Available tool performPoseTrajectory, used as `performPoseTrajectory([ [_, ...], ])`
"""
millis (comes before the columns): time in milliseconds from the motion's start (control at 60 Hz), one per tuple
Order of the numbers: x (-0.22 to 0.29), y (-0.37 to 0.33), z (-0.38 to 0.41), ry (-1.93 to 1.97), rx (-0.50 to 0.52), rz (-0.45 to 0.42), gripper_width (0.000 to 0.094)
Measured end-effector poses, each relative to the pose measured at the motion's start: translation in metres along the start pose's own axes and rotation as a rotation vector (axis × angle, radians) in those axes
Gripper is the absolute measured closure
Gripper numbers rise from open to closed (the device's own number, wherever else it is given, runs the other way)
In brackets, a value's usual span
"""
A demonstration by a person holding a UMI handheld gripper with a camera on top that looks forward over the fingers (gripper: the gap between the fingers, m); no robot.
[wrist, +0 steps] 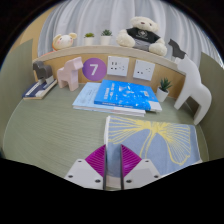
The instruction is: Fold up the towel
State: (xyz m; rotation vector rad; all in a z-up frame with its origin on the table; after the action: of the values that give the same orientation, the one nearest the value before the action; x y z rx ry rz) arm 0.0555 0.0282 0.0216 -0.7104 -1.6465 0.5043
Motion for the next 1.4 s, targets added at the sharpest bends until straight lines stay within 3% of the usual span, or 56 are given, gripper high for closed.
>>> performPoseTrajectory([
  [33,0.000,0.001,-0.005,-0.019,-0.016,-0.005,0.0845],
  [117,-0.001,0.003,-0.009,-0.042,0.003,0.007,0.0888],
  [250,0.014,-0.006,-0.023,0.003,0.045,0.045,0.0903],
  [400,0.067,-0.047,-0.098,-0.017,-0.055,-0.074,0.0903],
  [533,0.091,-0.066,-0.193,0.019,-0.156,-0.121,0.0902],
  [700,0.049,-0.035,-0.281,0.080,-0.184,-0.061,0.0894],
  [817,-0.011,0.007,-0.294,0.157,-0.139,0.063,0.0874],
  [867,-0.021,0.011,-0.298,0.154,-0.130,0.083,0.0762],
  [983,0.003,-0.014,-0.307,0.103,-0.155,0.013,0.0246],
  [1050,0.029,-0.039,-0.306,0.125,-0.158,-0.045,0.0085],
  [1217,0.090,-0.117,-0.280,0.152,-0.124,-0.188,0.0081],
  [1400,0.109,-0.204,-0.220,0.172,-0.037,-0.283,0.0073],
])
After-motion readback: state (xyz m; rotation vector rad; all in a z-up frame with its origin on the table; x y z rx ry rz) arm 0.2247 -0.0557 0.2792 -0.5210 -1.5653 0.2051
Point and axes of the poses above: the point between the fingertips, and its own axes, seen from behind it with the camera up: z to the left, x up, y forward, the way the camera looks, the point moved 5 cm from there along -y, backward, against the way the camera looks, and after that the axes turned 9 degrees about -x, right-handed, at the moved point
